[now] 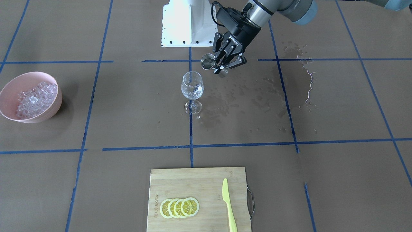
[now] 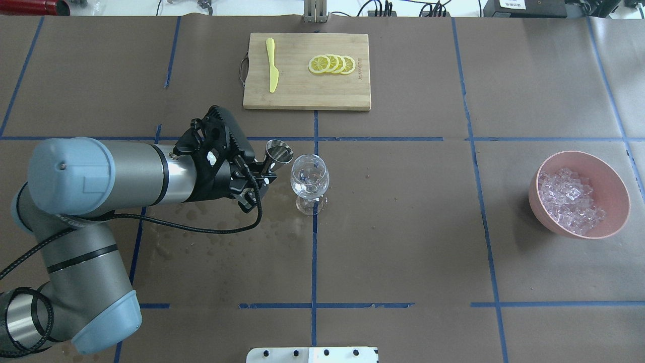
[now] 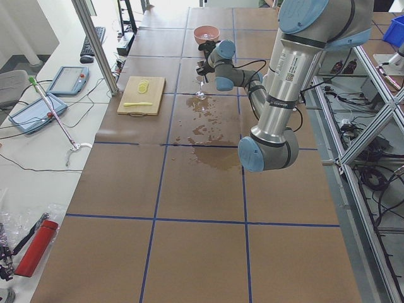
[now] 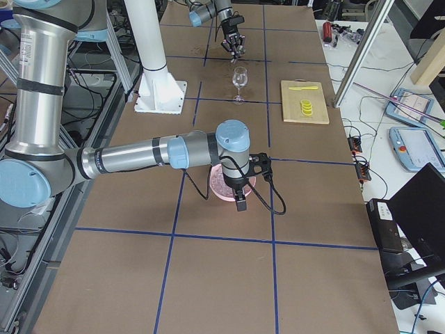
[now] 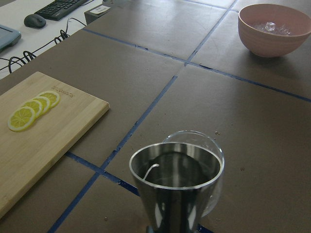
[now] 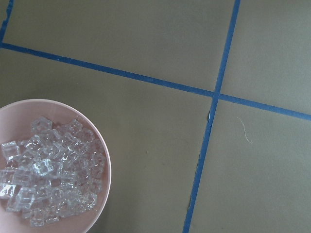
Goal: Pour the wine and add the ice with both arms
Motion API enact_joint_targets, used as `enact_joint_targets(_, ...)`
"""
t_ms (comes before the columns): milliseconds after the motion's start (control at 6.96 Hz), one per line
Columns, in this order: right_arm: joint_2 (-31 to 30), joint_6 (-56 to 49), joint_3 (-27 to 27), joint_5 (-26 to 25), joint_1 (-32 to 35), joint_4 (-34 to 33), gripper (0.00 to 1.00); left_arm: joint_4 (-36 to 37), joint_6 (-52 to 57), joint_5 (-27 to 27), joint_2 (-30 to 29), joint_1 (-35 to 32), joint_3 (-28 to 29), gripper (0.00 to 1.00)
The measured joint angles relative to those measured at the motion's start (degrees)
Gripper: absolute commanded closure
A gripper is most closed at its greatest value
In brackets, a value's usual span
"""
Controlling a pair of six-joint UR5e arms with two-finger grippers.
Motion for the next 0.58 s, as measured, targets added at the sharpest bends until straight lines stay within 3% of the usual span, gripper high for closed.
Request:
enact_joint_targets(288, 0.0, 0.0, -0.1, 0.0, 0.0, 0.0, 0.00, 10.0, 0.0, 0.1, -3.5, 0.2, -0.7, 1.00)
enact_joint_targets(575, 0.0, 0.0, -0.4, 0.0, 0.0, 0.0, 0.00, 15.5, 0.0, 0.3, -4.8, 0.3, -0.8, 1.00)
